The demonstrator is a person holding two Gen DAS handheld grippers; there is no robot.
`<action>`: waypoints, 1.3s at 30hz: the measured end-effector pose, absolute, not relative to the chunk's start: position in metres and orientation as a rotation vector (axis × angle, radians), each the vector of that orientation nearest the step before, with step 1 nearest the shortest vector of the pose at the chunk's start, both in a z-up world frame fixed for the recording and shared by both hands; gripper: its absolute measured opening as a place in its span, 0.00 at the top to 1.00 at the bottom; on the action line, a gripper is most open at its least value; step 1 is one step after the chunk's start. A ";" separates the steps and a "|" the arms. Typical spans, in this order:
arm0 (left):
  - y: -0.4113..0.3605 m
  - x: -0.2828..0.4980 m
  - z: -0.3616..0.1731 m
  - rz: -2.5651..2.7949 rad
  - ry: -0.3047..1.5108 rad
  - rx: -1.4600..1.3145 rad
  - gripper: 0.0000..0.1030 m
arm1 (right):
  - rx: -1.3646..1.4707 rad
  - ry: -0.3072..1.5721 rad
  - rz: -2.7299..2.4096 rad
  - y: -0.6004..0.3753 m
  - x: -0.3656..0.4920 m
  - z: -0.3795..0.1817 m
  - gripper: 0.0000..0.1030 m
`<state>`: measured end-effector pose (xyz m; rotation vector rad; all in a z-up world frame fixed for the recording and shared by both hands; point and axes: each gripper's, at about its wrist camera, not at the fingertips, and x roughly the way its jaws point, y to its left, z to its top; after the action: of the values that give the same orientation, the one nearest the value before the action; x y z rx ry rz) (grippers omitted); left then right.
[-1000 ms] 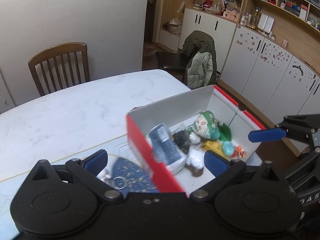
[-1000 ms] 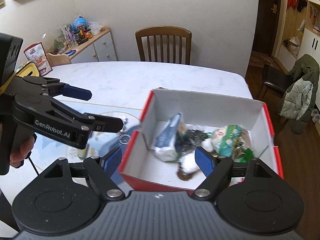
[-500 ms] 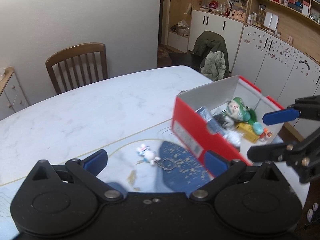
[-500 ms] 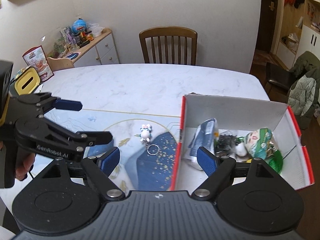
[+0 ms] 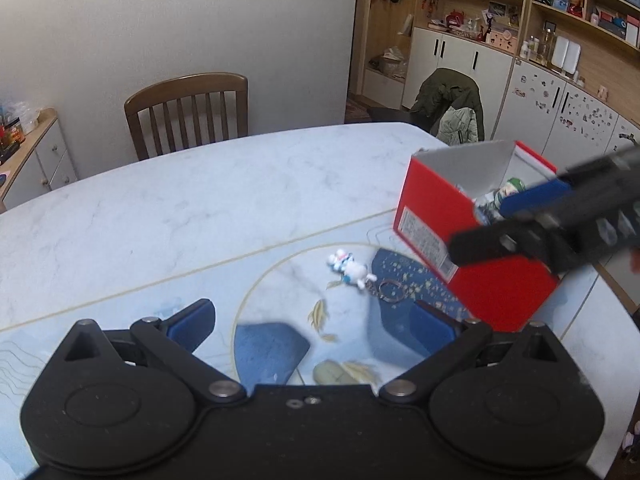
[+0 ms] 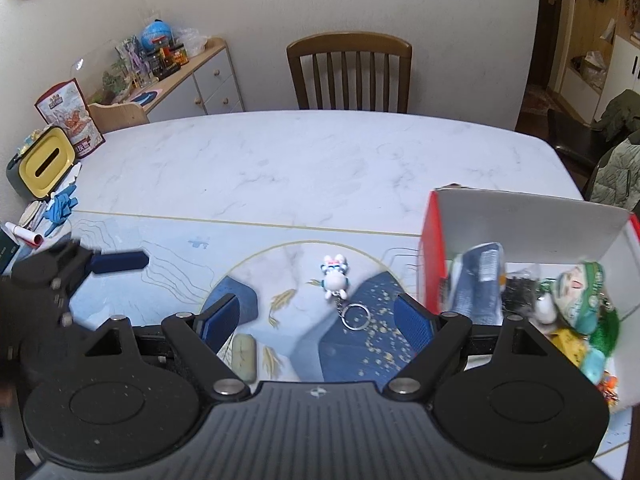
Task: Organize objects
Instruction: 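Withdraw both tools from the shoebox toward the rabbit keychain and green block, then grasp the pale green block with the left tool while the right tool grasps the rabbit keychain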
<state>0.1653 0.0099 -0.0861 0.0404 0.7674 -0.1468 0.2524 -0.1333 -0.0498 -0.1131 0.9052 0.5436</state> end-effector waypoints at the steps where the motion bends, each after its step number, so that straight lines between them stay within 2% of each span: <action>1: 0.010 0.164 -0.090 -0.149 0.771 0.039 0.00 | -0.115 0.909 0.542 -0.129 0.256 -0.053 0.18; 15: 0.001 0.165 -0.150 -0.160 0.853 0.044 0.01 | -0.160 0.983 0.499 -0.081 0.305 -0.106 0.18; 26: -0.005 0.170 -0.166 -0.166 0.868 0.032 0.01 | -0.201 1.048 0.498 -0.064 0.332 -0.141 0.18; 31: -0.011 0.172 -0.172 -0.171 0.883 0.041 0.07 | -0.200 1.069 0.499 -0.064 0.341 -0.151 0.19; 39: -0.014 0.174 -0.177 -0.168 0.888 0.052 0.22 | -0.186 1.100 0.482 -0.067 0.352 -0.161 0.33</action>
<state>0.1740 -0.0135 -0.1770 0.0517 0.8884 -0.1681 0.3519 -0.0674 -0.1608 -0.1859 1.1003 0.4817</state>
